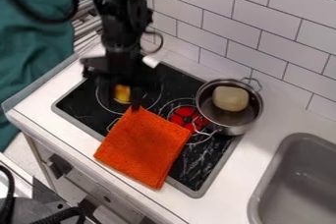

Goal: Put the yellow knife on the orange cloth

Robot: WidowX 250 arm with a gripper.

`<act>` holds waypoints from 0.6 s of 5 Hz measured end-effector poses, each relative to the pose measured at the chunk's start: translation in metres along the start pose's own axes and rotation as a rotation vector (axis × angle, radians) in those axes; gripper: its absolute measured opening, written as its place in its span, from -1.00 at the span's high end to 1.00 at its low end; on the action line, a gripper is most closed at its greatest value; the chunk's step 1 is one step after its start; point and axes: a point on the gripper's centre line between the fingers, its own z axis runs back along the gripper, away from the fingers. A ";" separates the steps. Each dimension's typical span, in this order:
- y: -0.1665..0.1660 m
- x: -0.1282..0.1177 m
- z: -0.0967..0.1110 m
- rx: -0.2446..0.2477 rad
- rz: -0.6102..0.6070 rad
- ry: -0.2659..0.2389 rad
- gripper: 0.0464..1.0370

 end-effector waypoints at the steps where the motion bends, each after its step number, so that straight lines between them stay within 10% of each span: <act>1: -0.006 -0.033 0.003 0.001 0.007 0.031 0.10; 3: -0.023 -0.063 -0.013 -0.003 -0.001 0.097 0.10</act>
